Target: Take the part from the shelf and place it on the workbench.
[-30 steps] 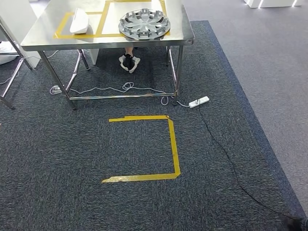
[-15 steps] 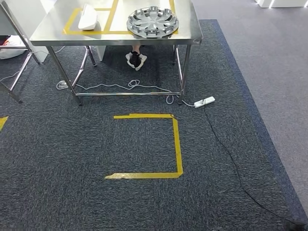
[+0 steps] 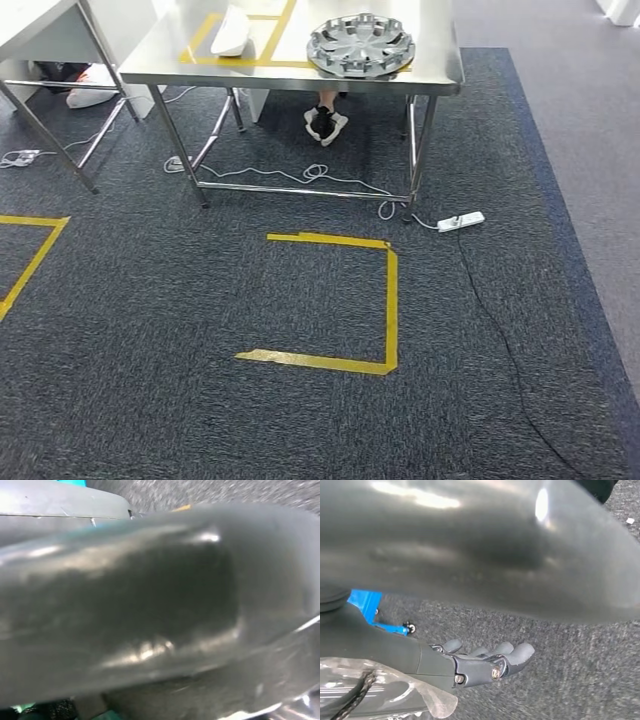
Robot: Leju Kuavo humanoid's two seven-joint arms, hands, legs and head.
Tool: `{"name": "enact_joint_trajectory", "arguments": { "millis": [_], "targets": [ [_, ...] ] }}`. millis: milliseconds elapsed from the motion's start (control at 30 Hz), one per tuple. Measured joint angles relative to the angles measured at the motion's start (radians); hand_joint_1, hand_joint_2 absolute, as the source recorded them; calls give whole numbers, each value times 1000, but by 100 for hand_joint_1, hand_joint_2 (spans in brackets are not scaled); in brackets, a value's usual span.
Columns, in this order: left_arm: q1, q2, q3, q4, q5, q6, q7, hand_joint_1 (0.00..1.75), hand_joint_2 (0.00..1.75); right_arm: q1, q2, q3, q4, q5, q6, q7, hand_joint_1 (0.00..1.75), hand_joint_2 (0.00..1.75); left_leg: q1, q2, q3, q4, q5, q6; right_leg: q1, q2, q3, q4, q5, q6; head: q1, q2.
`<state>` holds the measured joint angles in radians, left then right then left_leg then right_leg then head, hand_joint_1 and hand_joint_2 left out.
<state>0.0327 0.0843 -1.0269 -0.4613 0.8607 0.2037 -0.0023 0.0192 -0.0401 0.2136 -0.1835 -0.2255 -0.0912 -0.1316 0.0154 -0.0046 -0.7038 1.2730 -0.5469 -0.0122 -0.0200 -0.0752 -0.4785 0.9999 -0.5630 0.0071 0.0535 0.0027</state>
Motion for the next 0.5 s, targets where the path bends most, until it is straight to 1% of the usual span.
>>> {"name": "enact_joint_trajectory", "arguments": {
  "millis": [33,67,100,133,167,200,233,267,300,333,367,400,433,467,500],
  "targets": [
    [0,0,0,2,0,0,0,0,0,-1,0,0,0,0,0,0,0,0,-3,10,38,-60,28,7,1,-12,5,0,-2,1,0,0],
    [-1,-1,0,4,0,0,0,0,0,-2,0,0,0,0,0,0,0,0,-9,33,80,-129,50,16,2,-24,7,-1,-4,2,0,0],
    [-3,-1,0,5,0,0,-1,0,0,-3,0,0,0,0,0,0,0,0,-16,59,113,-189,65,25,4,-35,10,0,-6,4,0,0],
    [-6,-1,0,7,0,0,-2,0,0,-3,0,0,1,0,0,0,0,0,-24,79,131,-227,70,32,6,-46,12,0,-8,8,1,0],
    [-8,-1,0,9,0,0,-2,0,0,-5,0,0,1,0,0,0,0,0,-29,90,135,-241,66,36,8,-57,13,-1,-9,11,1,0],
    [-8,-1,0,11,1,-1,-2,0,0,-8,0,0,1,0,1,0,0,0,-32,84,132,-244,65,38,9,-68,17,-2,-10,15,0,0],
    [-8,-2,0,15,2,-3,-3,0,0,-11,0,0,1,1,2,0,0,0,-30,73,131,-248,67,41,8,-73,20,-4,-13,20,1,0],
    [-8,-5,0,20,2,-6,-4,0,0,-13,0,0,1,2,3,0,0,0,-28,61,131,-254,70,45,7,-56,19,1,-20,24,2,0],
    [-10,-7,0,25,3,-10,-5,0,0,-14,0,0,1,3,4,0,0,0,-25,49,132,-261,73,49,5,-25,10,21,-35,28,3,0],
    [-14,-10,0,32,5,-14,-6,0,0,-14,0,1,1,4,5,0,0,0,-23,36,133,-267,77,54,3,13,-12,65,-59,30,5,0],
    [-19,-13,0,38,7,-17,-8,0,0,-12,0,1,1,6,5,0,0,0,-24,22,132,-268,79,58,2,49,-44,127,-88,31,7,0],
    [-23,-16,0,44,9,-19,-10,0,0,-10,0,1,2,7,6,0,0,0,-25,6,130,-268,80,61,3,66,-81,198,-115,31,8,0],
    [-26,-19,0,50,10,-21,-12,0,0,-8,0,2,3,10,5,0,0,0,-27,-10,128,-267,80,62,3,72,-114,256,-131,31,8,0],
    [-27,-22,0,56,10,-23,-13,0,0,-6,0,2,4,12,2,0,0,0,-28,-26,128,-266,80,63,4,74,-134,281,-126,30,8,0],
    [-26,-25,0,62,11,-24,-13,0,0,-5,-1,2,4,15,-2,0,0,0,-29,-41,129,-265,81,63,5,76,-137,272,-103,29,8,0]
  ]
}}
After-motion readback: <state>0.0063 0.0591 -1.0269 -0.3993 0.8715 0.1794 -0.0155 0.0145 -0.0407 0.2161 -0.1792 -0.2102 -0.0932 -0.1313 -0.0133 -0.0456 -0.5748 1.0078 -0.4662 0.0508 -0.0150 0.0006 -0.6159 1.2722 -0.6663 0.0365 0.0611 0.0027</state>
